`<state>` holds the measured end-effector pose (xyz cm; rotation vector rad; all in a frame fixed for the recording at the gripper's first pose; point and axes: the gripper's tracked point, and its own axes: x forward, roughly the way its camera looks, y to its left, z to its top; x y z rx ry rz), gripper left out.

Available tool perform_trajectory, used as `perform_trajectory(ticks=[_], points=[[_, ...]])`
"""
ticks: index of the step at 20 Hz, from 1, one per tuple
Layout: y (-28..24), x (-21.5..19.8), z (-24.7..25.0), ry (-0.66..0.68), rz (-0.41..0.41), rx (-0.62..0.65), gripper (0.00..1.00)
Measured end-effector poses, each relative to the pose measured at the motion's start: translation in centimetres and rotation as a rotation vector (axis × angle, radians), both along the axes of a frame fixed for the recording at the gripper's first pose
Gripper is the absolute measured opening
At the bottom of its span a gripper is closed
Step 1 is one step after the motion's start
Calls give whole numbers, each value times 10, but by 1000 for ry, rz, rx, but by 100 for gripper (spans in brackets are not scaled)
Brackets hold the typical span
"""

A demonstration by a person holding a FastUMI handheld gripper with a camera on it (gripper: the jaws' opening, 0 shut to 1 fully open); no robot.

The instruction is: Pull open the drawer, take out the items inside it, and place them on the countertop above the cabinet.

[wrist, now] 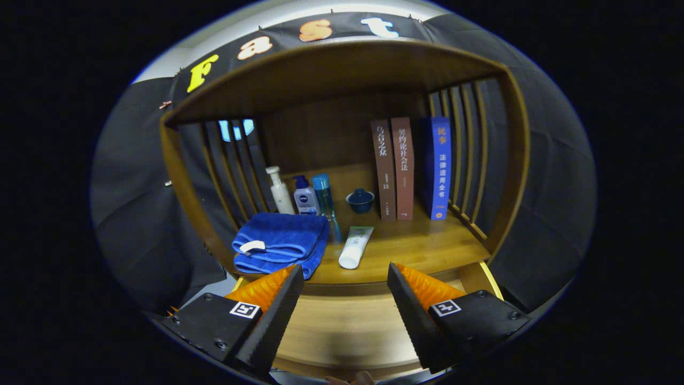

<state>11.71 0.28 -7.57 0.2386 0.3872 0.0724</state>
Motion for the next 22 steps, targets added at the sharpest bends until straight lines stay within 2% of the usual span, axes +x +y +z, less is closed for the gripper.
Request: perform_trajectory(ticks=[5, 10, 13, 17, 22], points=[[-2, -84, -24, -167, -32, -13, 100], [3, -145, -92, -153, -54, -5, 100], [4, -156, -124, -143, -63, -1, 100], [6, -148, -162, -85, -49, -26, 100], [4, -140, -173, -61, -64, -26, 98]])
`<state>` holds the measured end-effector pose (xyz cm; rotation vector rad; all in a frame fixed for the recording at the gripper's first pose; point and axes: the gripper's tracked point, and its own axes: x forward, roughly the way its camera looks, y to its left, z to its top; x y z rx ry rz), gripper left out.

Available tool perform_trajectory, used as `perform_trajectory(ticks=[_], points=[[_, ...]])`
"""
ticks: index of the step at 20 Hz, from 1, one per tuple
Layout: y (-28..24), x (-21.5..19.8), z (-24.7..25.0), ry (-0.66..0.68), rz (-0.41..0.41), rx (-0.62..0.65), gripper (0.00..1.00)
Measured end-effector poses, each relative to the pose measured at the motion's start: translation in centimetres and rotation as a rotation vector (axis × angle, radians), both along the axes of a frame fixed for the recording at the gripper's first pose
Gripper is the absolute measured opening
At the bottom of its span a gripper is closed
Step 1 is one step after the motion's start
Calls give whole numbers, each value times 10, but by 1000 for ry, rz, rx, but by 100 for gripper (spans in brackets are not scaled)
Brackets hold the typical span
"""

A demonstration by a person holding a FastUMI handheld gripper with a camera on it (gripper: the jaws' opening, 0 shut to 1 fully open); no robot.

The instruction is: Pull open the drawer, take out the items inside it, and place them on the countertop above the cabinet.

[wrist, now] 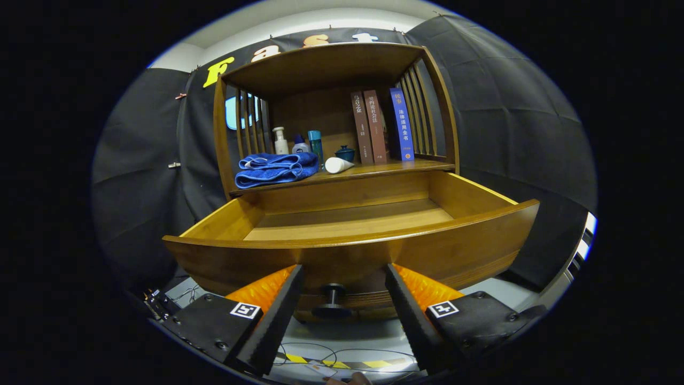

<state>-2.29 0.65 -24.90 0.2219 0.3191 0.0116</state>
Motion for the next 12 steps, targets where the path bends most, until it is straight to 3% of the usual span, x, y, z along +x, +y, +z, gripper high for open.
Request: perform_trajectory(ticks=[12], points=[[5, 12, 0, 17, -29, -33, 99]])
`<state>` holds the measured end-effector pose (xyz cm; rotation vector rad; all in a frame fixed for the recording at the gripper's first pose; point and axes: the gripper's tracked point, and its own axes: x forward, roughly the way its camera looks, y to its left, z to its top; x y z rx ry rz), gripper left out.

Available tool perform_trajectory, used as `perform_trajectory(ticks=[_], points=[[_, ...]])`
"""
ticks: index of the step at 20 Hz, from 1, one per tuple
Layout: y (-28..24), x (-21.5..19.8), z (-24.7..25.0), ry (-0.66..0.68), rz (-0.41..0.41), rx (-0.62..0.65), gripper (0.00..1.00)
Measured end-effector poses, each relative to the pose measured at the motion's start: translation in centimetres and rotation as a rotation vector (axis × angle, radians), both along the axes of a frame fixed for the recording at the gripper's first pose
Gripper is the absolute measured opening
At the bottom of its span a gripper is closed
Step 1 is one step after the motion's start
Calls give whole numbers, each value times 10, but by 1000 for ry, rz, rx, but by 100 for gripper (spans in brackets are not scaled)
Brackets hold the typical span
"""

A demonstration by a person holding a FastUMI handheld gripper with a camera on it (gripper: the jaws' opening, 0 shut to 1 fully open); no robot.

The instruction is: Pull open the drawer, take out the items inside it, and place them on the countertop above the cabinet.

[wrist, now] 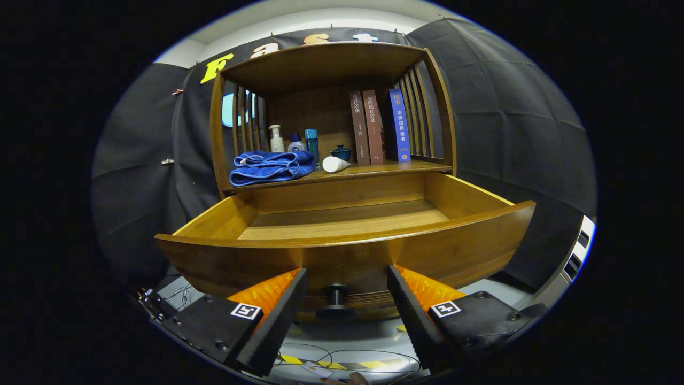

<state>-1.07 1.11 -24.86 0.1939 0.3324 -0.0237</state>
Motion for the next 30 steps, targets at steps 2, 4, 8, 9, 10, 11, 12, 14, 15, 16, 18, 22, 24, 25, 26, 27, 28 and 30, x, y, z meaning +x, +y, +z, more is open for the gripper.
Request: perform_trajectory(ticks=[2, 4, 8, 9, 10, 11, 12, 14, 15, 16, 18, 22, 24, 25, 26, 27, 28, 30], points=[[0, 11, 1, 1, 4, 0, 99], [0, 25, 2, 2, 7, -1, 99], [1, 64, 3, 9, 11, 0, 99], [0, 74, 7, -1, 8, -2, 99], [-1, 87, 9, -8, 7, -3, 99], [0, 95, 5, -4, 5, -1, 99], [1, 106, 5, -1, 5, 4, 100], [1, 122, 3, 0, 5, 3, 100], [1, 130, 3, 0, 5, 0, 99], [1, 140, 3, -3, 5, -2, 99], [1, 157, 0, -3, 6, -5, 99], [0, 180, -1, -6, 7, -5, 99], [1, 189, -2, -1, 5, -5, 99], [1, 192, -3, 1, 4, -5, 99], [1, 196, -3, 2, 4, -4, 99], [0, 198, -3, 4, 4, -3, 99], [1, 200, -3, 5, 5, -6, 99], [0, 203, -4, 8, 8, -12, 99]])
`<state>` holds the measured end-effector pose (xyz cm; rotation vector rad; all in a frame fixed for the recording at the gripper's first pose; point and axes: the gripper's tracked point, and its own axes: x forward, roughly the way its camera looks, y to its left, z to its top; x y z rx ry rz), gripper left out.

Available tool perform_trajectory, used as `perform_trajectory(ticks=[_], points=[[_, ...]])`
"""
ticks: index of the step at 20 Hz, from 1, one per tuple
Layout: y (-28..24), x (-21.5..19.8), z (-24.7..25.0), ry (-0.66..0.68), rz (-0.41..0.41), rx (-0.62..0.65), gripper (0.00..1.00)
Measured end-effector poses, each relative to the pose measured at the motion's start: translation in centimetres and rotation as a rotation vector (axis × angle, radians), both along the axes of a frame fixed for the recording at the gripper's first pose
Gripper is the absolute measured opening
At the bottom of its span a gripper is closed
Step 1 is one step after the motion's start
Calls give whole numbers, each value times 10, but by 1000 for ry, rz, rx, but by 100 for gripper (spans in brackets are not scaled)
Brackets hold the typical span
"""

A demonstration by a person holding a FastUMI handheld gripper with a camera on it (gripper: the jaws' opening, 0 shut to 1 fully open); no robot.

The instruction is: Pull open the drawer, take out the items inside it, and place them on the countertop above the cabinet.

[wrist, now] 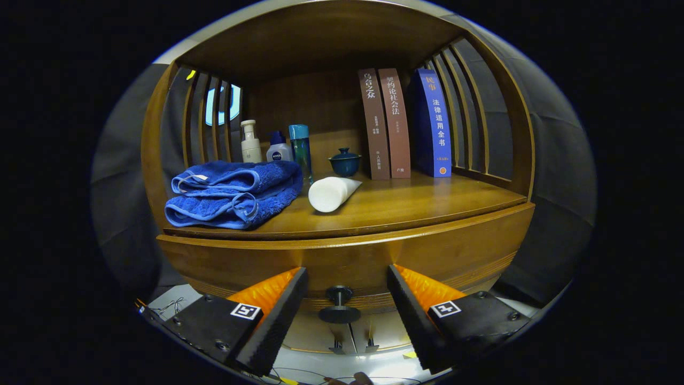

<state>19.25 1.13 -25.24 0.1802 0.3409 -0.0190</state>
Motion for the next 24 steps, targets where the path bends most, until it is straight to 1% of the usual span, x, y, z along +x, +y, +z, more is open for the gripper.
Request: perform_trajectory(ticks=[6, 9, 14, 16, 18, 22, 24], points=[[1, 1, 0, -1, -8, -11, 99], [2, -1, -1, 25, 6, -30, 100], [1, -16, 20, 8, 12, -25, 100], [1, -28, 39, -2, 11, -11, 100], [5, -43, 66, -27, 34, 7, 100], [5, -83, 143, -129, 66, 18, 100], [10, -106, 176, -158, 85, 19, 99]])
